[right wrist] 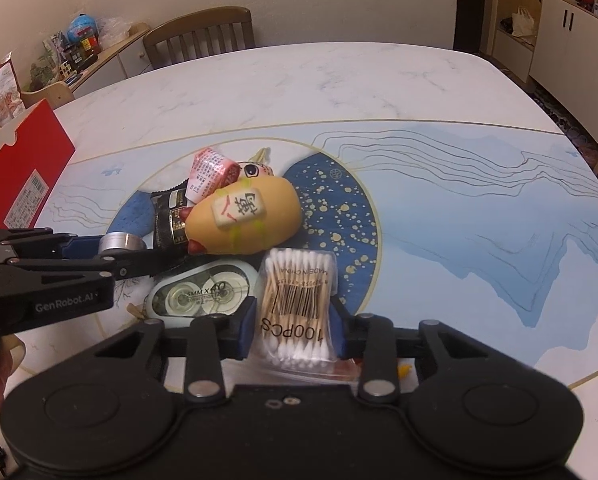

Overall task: Organize objects
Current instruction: 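Grasp the silver tape roll with the left gripper while the right grasps the cotton swab pack, then carry the tape roll and cotton swab pack over the red shoebox with both grippers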

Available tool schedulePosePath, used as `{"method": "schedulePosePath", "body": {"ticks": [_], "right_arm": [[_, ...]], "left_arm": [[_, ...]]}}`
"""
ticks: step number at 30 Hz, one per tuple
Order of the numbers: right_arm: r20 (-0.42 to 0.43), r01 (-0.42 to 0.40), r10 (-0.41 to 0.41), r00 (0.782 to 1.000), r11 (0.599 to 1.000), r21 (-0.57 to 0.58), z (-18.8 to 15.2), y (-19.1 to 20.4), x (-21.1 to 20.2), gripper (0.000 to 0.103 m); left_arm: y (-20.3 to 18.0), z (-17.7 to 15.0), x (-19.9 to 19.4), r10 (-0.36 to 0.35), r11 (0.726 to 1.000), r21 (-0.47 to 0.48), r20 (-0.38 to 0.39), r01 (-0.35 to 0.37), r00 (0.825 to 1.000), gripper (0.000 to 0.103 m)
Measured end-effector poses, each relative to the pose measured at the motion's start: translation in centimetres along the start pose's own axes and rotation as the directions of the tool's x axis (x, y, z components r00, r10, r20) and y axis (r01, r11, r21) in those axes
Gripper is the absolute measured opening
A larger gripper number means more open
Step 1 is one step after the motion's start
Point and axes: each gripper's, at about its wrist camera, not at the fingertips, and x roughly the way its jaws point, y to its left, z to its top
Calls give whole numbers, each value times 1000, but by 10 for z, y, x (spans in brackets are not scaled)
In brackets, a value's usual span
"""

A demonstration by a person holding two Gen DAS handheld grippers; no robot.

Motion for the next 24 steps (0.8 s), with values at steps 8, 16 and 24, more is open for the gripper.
{"method": "schedulePosePath", "body": {"ticks": [8, 16, 24], "right_arm": [[23, 7, -8, 1000, 1000, 29, -1, -1, -16, 35], [62, -7, 5, 998, 1000, 30, 2, 7, -46, 35], [92, -57, 56, 994, 998, 9, 13, 33, -68, 35]], "left_arm": [[6, 1, -16, 2, 1000, -13, 4, -2, 1000, 37], [12, 4, -42, -44, 998, -34, 4, 44, 999, 37], [19, 11, -76, -78, 996, -31, 28, 78, 997, 37]]}}
